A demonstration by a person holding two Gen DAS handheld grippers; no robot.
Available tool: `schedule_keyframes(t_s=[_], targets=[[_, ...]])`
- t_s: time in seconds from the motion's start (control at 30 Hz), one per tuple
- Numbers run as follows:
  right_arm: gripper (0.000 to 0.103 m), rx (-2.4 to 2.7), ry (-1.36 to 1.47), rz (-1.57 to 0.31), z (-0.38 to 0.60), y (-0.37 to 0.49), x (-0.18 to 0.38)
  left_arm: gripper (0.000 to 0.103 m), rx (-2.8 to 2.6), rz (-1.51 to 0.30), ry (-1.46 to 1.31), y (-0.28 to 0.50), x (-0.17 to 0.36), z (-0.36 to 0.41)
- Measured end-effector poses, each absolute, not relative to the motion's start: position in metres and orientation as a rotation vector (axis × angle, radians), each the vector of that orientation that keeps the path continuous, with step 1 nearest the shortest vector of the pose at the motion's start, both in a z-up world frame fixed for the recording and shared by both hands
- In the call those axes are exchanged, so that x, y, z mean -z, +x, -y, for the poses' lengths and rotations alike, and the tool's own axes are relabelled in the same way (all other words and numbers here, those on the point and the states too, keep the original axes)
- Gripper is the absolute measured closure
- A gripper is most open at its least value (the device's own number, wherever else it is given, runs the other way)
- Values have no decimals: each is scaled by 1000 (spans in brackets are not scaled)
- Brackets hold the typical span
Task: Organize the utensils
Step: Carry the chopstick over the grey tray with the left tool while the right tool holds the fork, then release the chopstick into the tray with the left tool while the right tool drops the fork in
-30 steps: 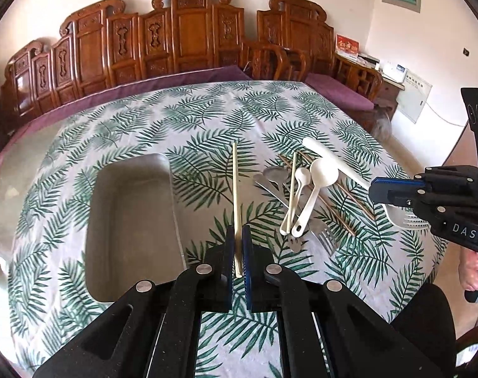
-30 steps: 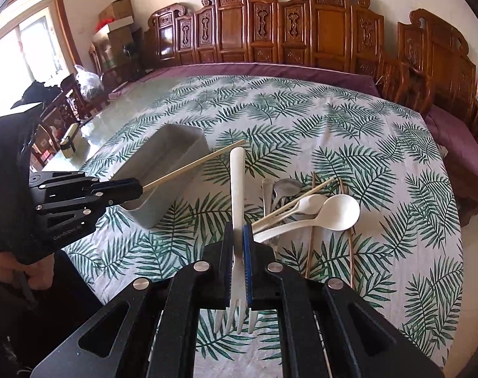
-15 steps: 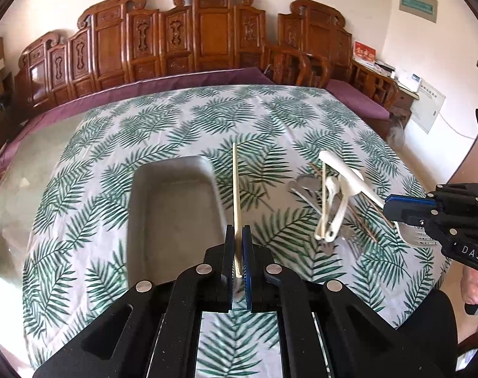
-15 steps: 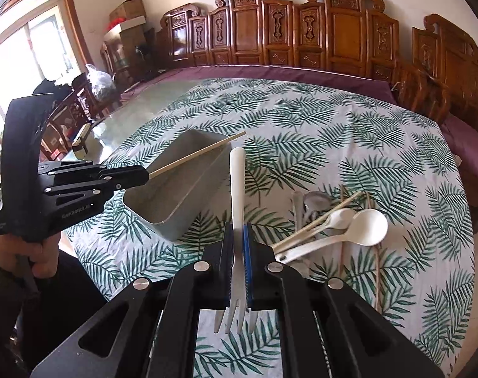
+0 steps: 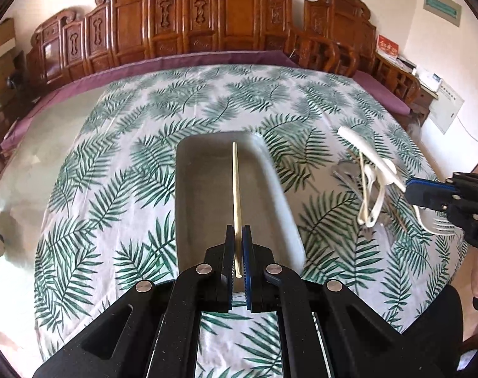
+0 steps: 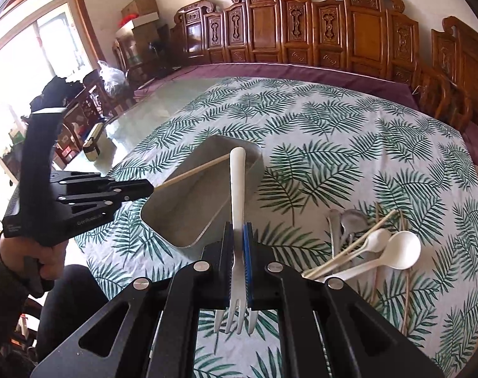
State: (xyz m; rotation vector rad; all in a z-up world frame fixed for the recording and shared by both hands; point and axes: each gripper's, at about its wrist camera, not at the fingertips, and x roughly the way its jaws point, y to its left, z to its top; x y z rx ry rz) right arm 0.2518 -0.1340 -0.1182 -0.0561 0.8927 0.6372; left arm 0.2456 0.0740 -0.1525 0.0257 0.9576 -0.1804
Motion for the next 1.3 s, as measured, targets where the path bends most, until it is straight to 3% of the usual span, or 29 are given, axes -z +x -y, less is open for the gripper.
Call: schedule_keyframes(t_s=[0.53,0.97,1.03,1.1,1.3], targets=[[96,-667,-46,-943,113,266,115,99,169,-1083,-9,277,192,-85],[95,-696,-37,-974,90,282,121,98,185,-1067,-30,279,183,-91],[95,-697,-37,-979,84,285,125,97,178,-1048,-36,274,176,-96],[95,-699,-25,-985,79,289,130,87,169,-1025,-43,268,168,-101],[96,-703,-11,-999,53,301,143,81,135,-967,-44,255,146,-121]])
